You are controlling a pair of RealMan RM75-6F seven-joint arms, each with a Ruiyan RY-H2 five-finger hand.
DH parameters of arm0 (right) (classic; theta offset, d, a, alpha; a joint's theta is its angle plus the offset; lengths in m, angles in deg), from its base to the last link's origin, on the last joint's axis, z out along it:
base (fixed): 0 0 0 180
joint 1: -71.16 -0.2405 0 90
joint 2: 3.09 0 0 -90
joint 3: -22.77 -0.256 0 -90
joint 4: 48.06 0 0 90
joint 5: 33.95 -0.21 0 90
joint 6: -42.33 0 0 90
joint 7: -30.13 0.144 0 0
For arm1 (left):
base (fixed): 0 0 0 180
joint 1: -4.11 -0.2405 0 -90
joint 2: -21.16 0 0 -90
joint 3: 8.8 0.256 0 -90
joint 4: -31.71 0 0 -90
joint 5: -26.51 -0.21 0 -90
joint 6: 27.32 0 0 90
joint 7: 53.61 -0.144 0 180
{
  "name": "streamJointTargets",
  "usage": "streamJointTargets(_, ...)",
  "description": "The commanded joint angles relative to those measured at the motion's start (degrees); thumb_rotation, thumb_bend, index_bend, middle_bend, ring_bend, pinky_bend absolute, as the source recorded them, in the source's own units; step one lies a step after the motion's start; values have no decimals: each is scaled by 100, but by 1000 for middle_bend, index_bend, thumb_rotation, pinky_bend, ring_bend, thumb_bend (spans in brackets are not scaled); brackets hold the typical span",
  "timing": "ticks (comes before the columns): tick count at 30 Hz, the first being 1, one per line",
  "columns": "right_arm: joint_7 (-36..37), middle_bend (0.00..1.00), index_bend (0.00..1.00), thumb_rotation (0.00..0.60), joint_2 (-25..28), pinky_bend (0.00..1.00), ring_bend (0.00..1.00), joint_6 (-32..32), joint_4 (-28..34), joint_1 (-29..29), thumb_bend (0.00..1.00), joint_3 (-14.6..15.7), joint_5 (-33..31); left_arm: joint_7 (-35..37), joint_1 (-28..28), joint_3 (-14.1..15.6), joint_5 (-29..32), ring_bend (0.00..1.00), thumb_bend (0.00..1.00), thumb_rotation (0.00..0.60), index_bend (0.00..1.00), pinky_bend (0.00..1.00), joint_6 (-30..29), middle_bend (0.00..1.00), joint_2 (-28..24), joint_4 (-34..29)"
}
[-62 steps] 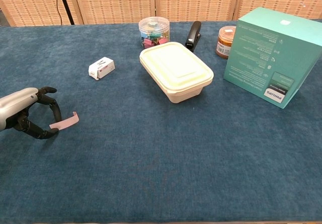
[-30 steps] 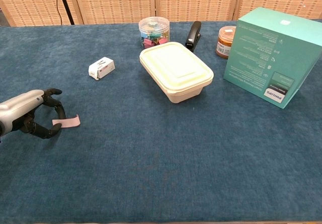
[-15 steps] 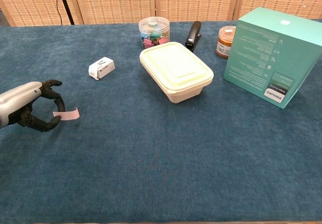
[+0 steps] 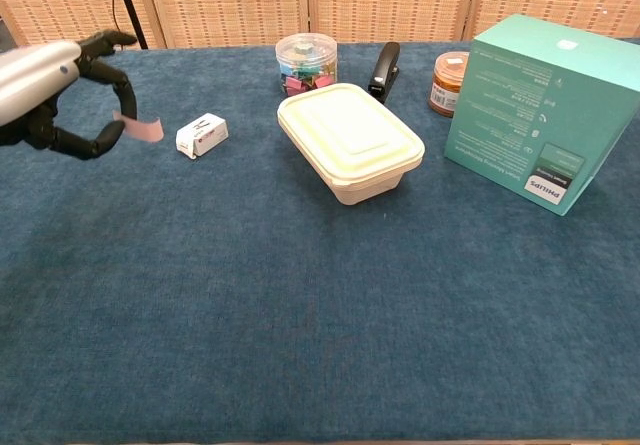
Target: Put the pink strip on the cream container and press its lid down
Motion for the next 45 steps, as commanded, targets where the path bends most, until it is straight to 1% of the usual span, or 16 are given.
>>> streamJointTargets(1, -12, 0, 0, 600, -7, 0, 0, -10, 6, -4, 0, -25, -53, -302, 413, -162, -675, 0, 541, 600, 613, 0, -117, 0, -85, 290)
streamJointTargets(5, -23, 0, 0, 600, -11, 0, 0, -50, 1, -17, 0, -56, -142, -76, 837, -269, -1114, 0, 541, 600, 613, 0, 93, 0, -33, 808)
streamJointTargets(8, -45, 0, 0, 600, -23, 0, 0, -92, 2, -31, 0, -77, -208, 40, 1171, -358, -1391, 0, 541, 600, 613, 0, 170, 0, 129, 1433)
streamJointTargets(13, -15, 0, 0, 600, -10, 0, 0, -184, 20, -62, 0, -87, -283, 93, 1607, -436, -1571, 0, 541, 600, 613, 0, 326, 0, 449, 2331)
streamJointTargets(19, 51, 0, 0, 600, 12, 0, 0, -235, 9, -77, 0, -107, -365, 82, 1961, -373, -1767, 0, 541, 600, 613, 0, 324, 0, 881, 3097)
streamJointTargets(23, 157, 0, 0, 600, 39, 0, 0, -274, -18, -89, 0, -131, -449, 44, 2196, -250, -2099, 0, 541, 600, 613, 0, 54, 0, 1225, 3750)
streamJointTargets(29, 307, 0, 0, 600, 74, 0, 0, -297, -64, -102, 0, -153, -499, -1, 2483, -152, -2356, 0, 541, 600, 613, 0, -140, 0, 1555, 4285)
streamJointTargets(32, 414, 0, 0, 600, 103, 0, 0, -288, -85, -102, 0, -162, -505, -215, 2695, -112, -2423, 0, 541, 600, 613, 0, -56, 0, 1770, 4495)
streamJointTargets(38, 587, 0, 0, 600, 155, 0, 0, -271, -123, -94, 0, -166, -507, -599, 2983, -107, -2369, 0, 541, 600, 613, 0, 155, 0, 2141, 4893)
streamJointTargets(45, 759, 0, 0, 600, 204, 0, 0, -257, -179, -84, 0, -177, -533, -706, 3052, -50, -2261, 0, 541, 600, 610, 0, 186, 0, 2462, 5337)
